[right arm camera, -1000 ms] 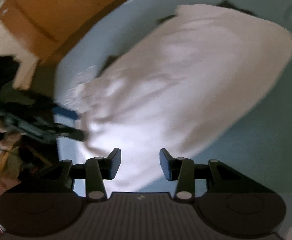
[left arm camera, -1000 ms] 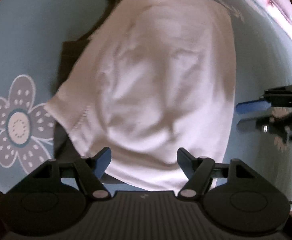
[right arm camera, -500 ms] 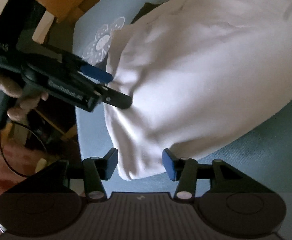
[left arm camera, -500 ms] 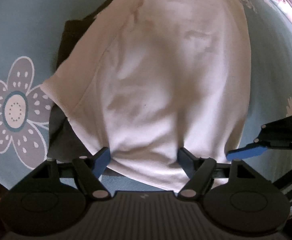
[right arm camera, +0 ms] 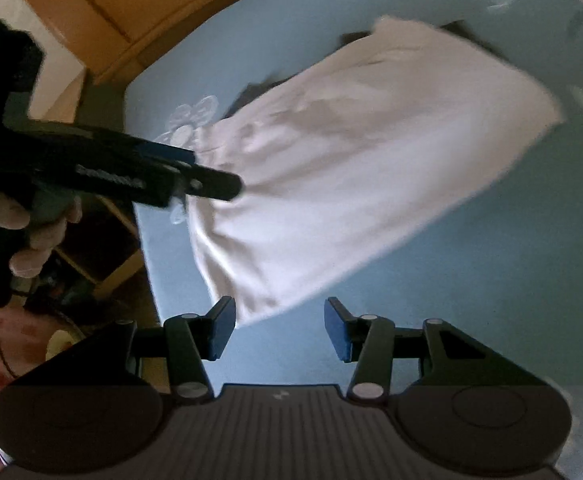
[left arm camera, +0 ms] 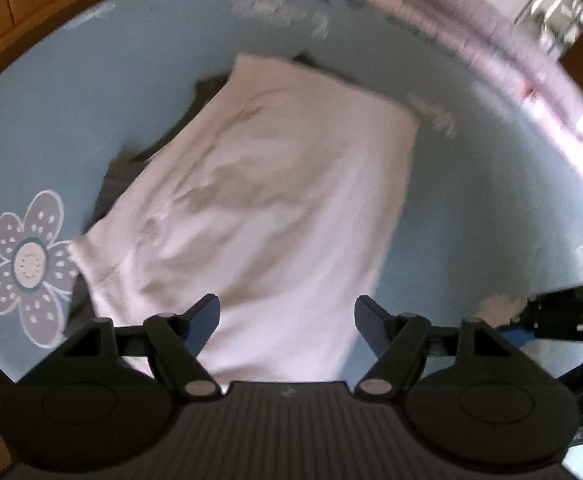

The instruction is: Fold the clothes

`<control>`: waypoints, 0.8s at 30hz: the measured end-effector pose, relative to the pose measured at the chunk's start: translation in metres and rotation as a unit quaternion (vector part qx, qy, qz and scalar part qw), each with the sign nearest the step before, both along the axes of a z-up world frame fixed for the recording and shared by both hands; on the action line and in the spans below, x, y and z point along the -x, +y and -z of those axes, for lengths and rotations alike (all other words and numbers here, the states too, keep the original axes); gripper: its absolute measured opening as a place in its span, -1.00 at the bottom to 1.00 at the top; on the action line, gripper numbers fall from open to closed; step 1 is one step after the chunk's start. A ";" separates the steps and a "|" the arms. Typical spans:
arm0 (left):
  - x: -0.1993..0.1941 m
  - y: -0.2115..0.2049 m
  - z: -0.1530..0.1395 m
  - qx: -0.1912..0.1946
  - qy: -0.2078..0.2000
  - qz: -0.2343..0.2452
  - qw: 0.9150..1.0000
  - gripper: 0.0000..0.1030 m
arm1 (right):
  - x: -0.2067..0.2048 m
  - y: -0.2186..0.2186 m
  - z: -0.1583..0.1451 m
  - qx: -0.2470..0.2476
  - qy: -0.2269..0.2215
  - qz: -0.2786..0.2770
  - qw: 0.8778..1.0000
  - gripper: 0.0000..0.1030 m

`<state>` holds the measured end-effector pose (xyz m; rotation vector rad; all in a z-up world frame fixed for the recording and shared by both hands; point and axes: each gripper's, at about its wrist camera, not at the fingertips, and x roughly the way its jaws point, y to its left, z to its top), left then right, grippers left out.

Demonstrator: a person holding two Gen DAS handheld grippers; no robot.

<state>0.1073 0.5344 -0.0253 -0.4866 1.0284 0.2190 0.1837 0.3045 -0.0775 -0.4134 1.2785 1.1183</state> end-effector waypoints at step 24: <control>-0.049 -0.387 -0.183 -0.033 -0.110 0.056 0.992 0.84 | 0.000 -0.411 -0.180 -0.001 -0.124 0.236 0.964 0.11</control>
